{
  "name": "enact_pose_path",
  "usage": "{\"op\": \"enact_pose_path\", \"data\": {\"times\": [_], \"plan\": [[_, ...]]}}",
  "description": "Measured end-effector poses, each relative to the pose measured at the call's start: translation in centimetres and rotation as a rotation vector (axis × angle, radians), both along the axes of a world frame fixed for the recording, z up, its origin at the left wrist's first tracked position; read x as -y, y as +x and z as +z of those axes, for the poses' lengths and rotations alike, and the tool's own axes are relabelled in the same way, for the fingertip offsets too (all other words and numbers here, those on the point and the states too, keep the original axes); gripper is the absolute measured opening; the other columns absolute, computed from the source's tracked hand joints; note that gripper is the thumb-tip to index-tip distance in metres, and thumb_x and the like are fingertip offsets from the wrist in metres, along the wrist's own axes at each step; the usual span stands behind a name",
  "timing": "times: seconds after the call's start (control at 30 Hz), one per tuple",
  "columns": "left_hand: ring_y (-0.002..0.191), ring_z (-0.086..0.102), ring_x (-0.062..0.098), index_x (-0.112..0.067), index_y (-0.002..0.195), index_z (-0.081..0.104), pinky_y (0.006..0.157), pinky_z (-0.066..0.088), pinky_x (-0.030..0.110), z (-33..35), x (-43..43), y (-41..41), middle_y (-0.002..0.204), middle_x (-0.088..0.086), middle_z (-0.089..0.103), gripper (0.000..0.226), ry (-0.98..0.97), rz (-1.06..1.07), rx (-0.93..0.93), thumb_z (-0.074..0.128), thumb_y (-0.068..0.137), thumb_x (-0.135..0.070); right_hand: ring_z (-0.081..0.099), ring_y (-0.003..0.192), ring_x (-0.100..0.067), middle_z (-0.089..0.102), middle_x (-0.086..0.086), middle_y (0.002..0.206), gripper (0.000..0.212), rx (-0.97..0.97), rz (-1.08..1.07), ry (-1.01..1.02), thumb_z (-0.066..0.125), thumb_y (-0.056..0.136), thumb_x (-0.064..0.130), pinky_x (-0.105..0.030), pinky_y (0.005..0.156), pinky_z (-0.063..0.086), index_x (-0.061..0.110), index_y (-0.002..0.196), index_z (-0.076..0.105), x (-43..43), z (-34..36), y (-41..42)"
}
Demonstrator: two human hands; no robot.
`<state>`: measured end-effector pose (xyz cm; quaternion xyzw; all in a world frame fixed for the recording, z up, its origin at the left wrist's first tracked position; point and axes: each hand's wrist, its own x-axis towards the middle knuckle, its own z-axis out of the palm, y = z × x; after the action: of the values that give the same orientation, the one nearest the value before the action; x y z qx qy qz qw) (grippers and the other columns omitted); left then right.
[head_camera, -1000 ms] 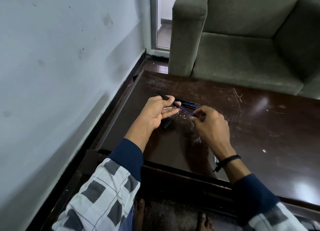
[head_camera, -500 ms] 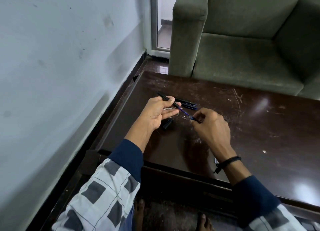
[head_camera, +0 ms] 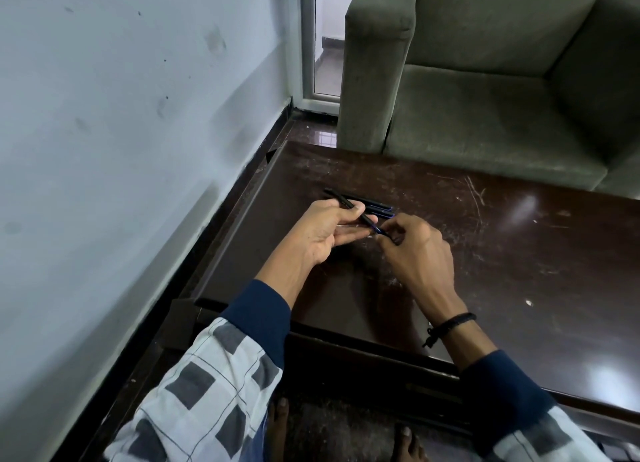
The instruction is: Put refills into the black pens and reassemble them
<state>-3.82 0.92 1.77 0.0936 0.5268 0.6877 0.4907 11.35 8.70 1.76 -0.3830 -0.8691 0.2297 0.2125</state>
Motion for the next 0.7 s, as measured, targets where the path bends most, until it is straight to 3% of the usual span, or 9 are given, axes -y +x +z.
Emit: {"op": "enact_pose_path", "data": {"times": [0.7], "plan": [[0.087,0.079,0.025,-0.005,0.100,0.068,0.066,0.062,0.027,-0.45,-0.23,0.38,0.093,0.018,0.079,0.009,-0.031,-0.031,-0.098,0.071,0.092,-0.002,0.071,0.089,-0.017,0.076,0.003,0.104,0.019,-0.048,0.025,-0.024,0.076,0.091,0.028,-0.028,0.069,0.044,0.024,0.110,0.078,-0.32,-0.51,-0.29]]}}
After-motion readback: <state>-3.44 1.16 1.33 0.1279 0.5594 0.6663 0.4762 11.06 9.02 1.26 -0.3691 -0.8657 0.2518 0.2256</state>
